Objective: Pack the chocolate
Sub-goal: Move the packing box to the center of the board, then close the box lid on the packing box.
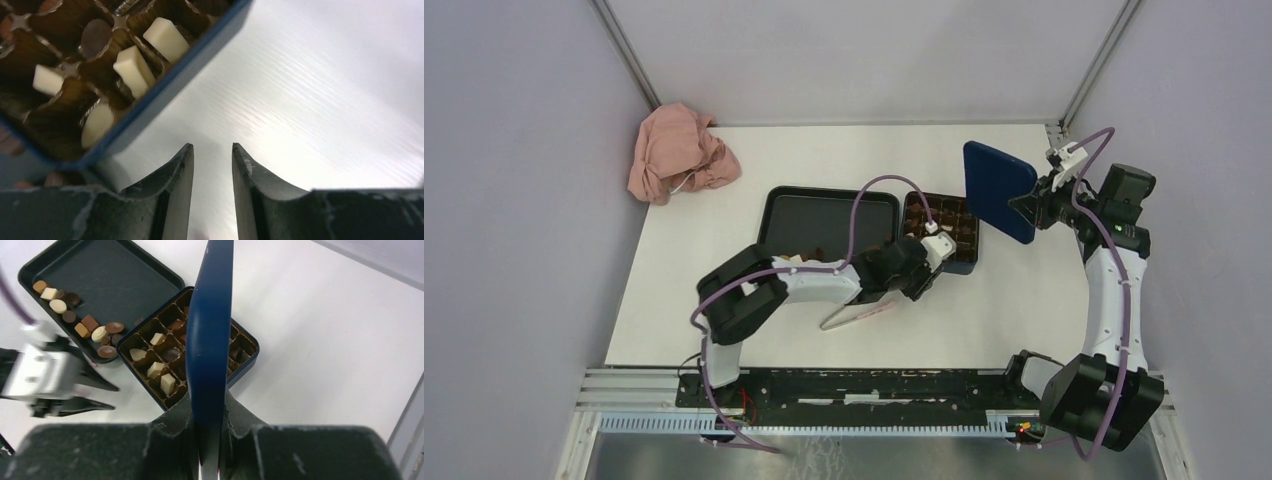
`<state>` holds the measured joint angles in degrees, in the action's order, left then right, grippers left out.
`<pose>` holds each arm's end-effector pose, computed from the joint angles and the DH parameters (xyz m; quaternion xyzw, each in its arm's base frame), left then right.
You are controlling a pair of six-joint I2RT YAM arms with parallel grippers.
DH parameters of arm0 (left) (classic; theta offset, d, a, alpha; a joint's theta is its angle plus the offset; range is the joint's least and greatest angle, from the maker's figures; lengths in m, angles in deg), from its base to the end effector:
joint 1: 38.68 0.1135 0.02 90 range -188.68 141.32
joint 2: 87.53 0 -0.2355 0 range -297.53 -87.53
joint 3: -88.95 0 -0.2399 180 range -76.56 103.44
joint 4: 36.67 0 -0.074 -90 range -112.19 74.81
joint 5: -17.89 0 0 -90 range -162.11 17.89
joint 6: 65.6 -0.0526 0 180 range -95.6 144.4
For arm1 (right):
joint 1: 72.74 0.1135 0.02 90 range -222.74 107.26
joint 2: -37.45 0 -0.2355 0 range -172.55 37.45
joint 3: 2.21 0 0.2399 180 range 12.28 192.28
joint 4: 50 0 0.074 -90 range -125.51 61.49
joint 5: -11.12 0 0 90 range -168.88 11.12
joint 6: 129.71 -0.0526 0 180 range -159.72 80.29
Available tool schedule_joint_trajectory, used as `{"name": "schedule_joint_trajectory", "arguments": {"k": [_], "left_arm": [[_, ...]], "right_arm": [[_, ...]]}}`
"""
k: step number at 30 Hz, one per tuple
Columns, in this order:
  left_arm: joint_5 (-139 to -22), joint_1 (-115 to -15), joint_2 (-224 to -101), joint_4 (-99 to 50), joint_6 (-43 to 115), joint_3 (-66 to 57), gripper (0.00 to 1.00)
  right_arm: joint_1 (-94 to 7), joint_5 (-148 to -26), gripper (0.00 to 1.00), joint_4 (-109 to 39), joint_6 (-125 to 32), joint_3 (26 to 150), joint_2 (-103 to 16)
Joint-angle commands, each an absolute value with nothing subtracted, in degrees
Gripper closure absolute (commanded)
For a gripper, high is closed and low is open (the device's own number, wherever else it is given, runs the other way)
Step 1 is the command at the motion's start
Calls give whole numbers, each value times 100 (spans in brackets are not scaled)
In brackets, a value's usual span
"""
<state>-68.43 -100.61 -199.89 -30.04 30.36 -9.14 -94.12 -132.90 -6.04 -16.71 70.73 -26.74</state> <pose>0.1993 -0.3666 0.1334 0.4072 0.7969 -0.2248 0.3855 0.2393 -0.0480 0.3015 -0.2201 0.7880 0.2185 0.5319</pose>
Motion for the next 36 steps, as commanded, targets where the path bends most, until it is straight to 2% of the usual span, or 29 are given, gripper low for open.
{"name": "schedule_joint_trajectory", "arguments": {"k": [1,2,4,6,9,10,12,13,20,24,26,28,33,36], "left_arm": [[-6872,-10173,-18285,-3588,3063,-1639,58],[-6680,-10137,-17947,-3598,3099,-1845,57],[-6583,-9922,-17302,-3539,3293,-2194,45],[-6964,-9519,-16837,-3463,3630,-2519,34],[-7708,-8904,-16302,-3404,4176,-2839,23],[-7586,-8772,-16126,-3340,4340,-2912,19],[-7012,-8603,-15792,-3203,4771,-3096,2],[-6860,-8525,-15633,-3230,4892,-3201,0],[-7512,-8149,-15310,-3353,5200,-3396,0],[-7633,-8114,-15448,-3309,5329,-3401,1],[-7701,-8105,-15524,-3317,5385,-3402,2],[-7739,-8084,-15619,-3309,5408,-3379,5],[-8065,-7935,-15951,-3359,5464,-3256,11],[-8328,-7832,-16219,-3473,5526,-3112,13]], "right_arm": [[-9436,-13740,100,-709,-1699,7380,-2669],[-9436,-13939,100,-739,-1775,7378,-2703],[-9436,-14379,100,-857,-2057,7383,-2786],[-9428,-14863,100,-1216,-2589,7344,-2869],[-9233,-15171,100,-1854,-3409,7256,-2959],[-9128,-15154,100,-2012,-3639,7213,-2987],[-8814,-15115,100,-2413,-4311,7079,-3073],[-8617,-15089,100,-2688,-4650,6974,-3135],[-7780,-14885,100,-5258,-7276,6111,-3832],[-7634,-14831,100,-7186,-9022,5581,-4231],[-7643,-14848,99,-7631,-9464,5476,-4460],[-7674,-14815,98,-7471,-9301,5462,-4604],[-7846,-14830,94,-4936,-7415,6087,-5032],[-7971,-14872,92,-4309,-6860,6211,-5145]]}}
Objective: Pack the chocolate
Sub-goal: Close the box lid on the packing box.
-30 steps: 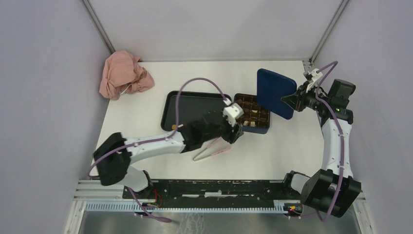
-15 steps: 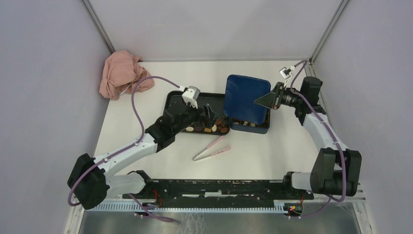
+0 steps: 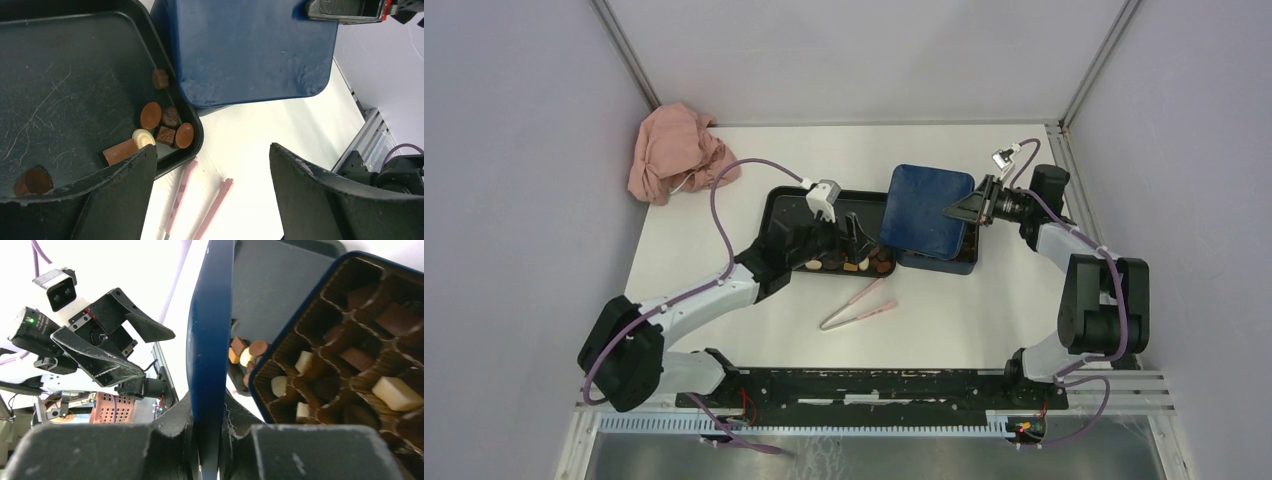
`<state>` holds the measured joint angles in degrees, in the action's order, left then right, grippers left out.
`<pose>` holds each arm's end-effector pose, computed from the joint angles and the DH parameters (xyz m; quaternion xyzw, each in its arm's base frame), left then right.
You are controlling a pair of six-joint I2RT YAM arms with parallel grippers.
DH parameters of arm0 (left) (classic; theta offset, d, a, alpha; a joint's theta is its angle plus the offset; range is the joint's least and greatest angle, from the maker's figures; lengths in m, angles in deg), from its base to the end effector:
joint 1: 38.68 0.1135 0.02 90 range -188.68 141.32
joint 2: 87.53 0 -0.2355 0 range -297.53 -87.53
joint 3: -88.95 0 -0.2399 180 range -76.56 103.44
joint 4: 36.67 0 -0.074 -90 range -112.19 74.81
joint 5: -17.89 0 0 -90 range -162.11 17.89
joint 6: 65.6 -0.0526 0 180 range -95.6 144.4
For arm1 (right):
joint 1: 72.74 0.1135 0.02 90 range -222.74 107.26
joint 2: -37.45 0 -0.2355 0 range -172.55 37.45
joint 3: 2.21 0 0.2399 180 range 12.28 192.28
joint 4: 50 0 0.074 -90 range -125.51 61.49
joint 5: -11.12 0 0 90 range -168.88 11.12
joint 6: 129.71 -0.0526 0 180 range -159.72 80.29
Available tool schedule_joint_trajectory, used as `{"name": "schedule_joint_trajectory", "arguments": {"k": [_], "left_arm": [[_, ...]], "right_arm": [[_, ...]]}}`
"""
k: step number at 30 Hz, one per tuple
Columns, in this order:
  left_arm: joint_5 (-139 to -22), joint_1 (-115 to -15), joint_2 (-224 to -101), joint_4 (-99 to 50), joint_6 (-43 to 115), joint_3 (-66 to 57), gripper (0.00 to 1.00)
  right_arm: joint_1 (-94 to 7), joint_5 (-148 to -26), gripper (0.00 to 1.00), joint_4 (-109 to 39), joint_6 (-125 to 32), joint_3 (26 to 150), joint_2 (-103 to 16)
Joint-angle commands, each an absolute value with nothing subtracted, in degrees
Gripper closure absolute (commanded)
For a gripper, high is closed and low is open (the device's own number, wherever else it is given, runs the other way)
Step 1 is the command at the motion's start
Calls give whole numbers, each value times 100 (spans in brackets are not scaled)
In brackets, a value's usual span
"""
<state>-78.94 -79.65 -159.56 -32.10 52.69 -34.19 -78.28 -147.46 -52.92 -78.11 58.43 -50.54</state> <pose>0.2207 -0.1999 0.2321 0.1242 0.8076 -0.3665 0.4450 0.3130 0.0188 0.2001 -0.0230 0.7583 0.5808 0.2951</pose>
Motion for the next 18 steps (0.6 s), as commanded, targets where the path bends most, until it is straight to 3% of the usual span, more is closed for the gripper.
{"name": "schedule_joint_trajectory", "arguments": {"k": [1,10,18], "left_arm": [[-8394,-7805,-16313,-3483,5537,-3045,14],[-8754,-7703,-17243,-3598,5613,-2624,25],[-9092,-7703,-18068,-3716,5575,-2208,35]], "right_arm": [[-8013,-14879,91,-4199,-6737,6219,-5166],[-8208,-15019,86,-2796,-5612,6614,-5641],[-8509,-15049,82,-3275,-6024,6598,-5772]]}}
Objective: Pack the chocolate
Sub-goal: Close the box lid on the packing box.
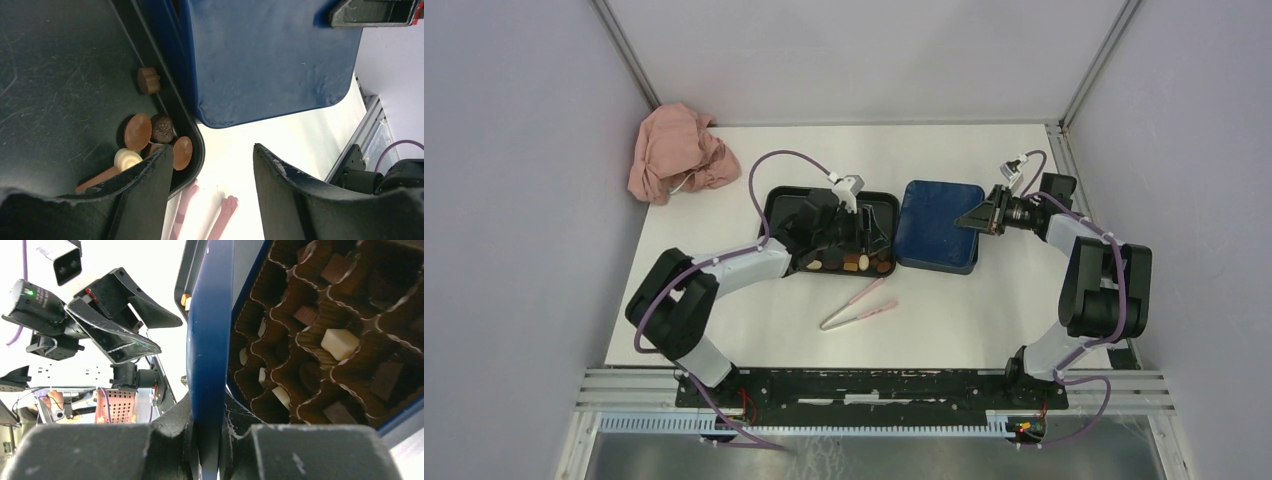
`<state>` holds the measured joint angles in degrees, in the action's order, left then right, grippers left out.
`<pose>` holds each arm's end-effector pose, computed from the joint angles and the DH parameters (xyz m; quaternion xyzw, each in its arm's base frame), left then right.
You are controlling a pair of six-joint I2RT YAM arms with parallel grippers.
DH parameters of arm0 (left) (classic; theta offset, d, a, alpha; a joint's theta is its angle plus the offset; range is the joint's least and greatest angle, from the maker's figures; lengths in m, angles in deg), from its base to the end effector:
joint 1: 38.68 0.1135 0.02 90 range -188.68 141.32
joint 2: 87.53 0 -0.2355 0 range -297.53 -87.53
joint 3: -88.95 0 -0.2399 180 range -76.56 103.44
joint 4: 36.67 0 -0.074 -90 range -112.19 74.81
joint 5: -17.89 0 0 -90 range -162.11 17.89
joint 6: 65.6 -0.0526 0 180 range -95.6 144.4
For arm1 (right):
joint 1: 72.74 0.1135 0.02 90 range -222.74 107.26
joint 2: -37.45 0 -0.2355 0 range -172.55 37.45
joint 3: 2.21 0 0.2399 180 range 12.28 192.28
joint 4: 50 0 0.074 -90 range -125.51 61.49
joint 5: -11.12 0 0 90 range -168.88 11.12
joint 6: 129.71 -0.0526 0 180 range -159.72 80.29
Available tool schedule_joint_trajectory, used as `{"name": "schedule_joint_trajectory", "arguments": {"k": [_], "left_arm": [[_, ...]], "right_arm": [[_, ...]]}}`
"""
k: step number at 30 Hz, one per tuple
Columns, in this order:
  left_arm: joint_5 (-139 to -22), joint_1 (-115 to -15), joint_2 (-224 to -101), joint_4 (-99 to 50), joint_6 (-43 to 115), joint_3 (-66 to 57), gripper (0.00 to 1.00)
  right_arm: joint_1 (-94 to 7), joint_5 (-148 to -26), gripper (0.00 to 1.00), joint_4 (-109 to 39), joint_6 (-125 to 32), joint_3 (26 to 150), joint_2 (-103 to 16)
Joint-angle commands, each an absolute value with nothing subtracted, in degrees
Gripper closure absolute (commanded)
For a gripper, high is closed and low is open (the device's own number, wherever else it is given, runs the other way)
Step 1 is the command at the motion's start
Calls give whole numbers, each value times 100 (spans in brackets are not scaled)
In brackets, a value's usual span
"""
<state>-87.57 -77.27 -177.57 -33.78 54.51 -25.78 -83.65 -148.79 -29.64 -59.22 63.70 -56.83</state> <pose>0.2636 -0.2283 0.1906 0.1321 0.8404 -0.3844 0.3585 0.3131 -0.0101 0.1652 0.0064 0.7931 0.5563 0.2478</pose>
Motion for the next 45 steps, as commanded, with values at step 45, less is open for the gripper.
{"name": "schedule_joint_trajectory", "arguments": {"k": [45], "left_arm": [[-9992,-7701,-20392,-2506,5268,174,35]], "right_arm": [[-9743,-14230,53,-777,-2722,7930,-6083]]}}
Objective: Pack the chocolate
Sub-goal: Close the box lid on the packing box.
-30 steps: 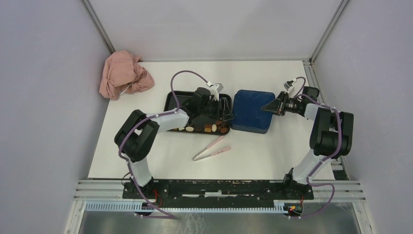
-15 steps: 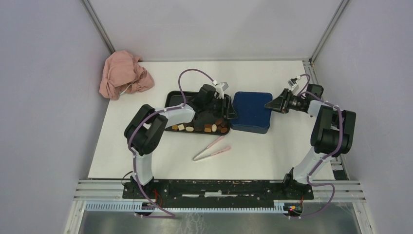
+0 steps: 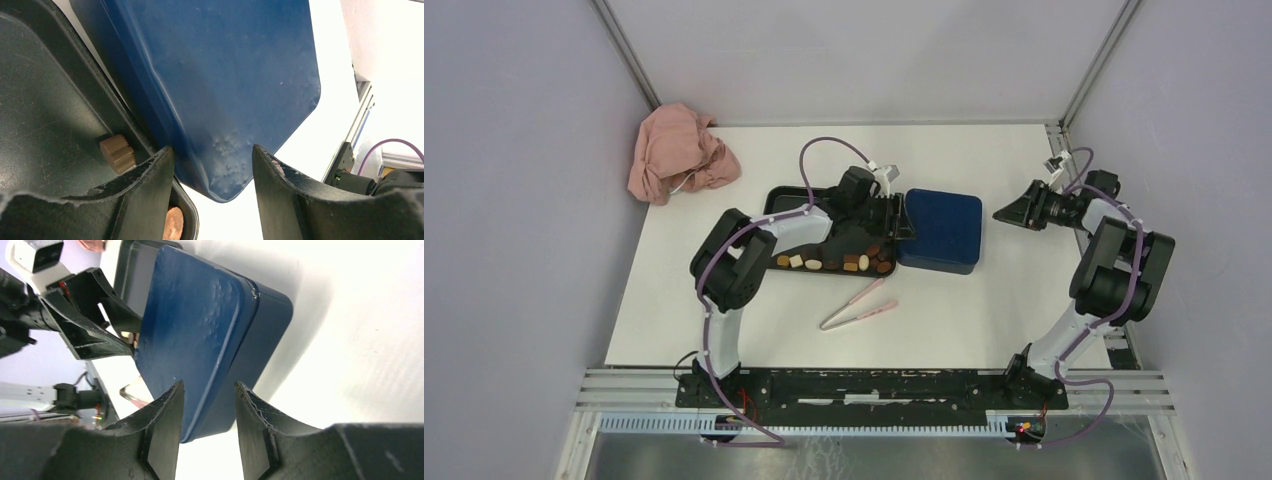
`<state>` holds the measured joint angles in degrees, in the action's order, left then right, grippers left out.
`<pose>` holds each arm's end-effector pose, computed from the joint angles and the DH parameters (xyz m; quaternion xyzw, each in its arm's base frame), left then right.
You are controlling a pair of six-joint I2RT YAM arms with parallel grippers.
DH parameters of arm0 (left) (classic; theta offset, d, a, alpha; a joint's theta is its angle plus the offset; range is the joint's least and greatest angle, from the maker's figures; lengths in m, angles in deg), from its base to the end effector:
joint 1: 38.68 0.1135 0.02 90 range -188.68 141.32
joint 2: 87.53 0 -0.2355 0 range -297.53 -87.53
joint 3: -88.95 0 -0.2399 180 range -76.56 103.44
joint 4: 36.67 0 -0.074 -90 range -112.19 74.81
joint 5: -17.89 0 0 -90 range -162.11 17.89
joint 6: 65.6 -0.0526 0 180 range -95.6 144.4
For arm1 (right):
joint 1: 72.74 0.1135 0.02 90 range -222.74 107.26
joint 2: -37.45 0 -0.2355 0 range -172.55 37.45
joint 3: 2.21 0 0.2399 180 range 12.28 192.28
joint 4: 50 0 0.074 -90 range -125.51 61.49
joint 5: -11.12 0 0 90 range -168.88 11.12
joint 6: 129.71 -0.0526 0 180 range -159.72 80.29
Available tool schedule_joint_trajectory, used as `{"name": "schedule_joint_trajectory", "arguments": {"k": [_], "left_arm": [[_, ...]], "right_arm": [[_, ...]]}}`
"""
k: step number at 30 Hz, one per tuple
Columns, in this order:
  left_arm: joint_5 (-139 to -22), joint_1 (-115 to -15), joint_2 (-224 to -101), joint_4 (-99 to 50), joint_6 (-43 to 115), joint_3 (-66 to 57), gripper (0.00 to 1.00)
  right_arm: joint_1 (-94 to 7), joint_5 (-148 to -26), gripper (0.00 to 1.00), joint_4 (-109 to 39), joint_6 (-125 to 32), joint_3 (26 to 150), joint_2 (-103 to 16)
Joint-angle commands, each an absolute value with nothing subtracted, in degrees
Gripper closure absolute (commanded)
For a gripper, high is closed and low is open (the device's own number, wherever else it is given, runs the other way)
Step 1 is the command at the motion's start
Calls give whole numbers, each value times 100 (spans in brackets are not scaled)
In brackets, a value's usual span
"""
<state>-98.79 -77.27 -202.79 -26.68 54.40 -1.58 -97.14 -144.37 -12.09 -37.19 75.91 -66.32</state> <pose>0.3250 -0.2896 0.1514 0.1697 0.8558 -0.4195 0.2506 0.3248 -0.0948 0.1526 0.0339 0.8274 0.4673 0.3096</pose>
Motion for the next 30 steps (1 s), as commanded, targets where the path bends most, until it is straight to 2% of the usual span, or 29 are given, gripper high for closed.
{"name": "schedule_joint_trajectory", "arguments": {"k": [1,5,9,12,16,18,23,30], "left_arm": [[-9978,-7704,-20410,-2468,5255,223,35],[-9927,-7699,-20462,-2291,5180,366,35],[-9903,-7699,-20540,-2111,5141,486,35],[-9909,-7700,-20557,-2072,5147,522,35],[-9952,-7700,-20583,-2071,5197,544,35],[-9953,-7700,-20584,-2077,5208,544,35],[-9953,-7704,-20574,-2070,5217,543,34],[-10030,-7706,-20638,-2087,5235,571,29]], "right_arm": [[-9735,-14255,53,-779,-2507,7926,-5906],[-9503,-14524,54,-224,-408,7876,-4965],[-8732,-14790,60,1461,3380,7496,-4072],[-7812,-14449,73,2146,5262,7086,-3785],[-6487,-13256,91,2023,5315,6874,-3970],[-6050,-12747,96,1993,5277,6792,-4176],[-5287,-11571,96,783,4216,6229,-4295],[-5077,-10548,96,-498,2834,6165,-4595]]}}
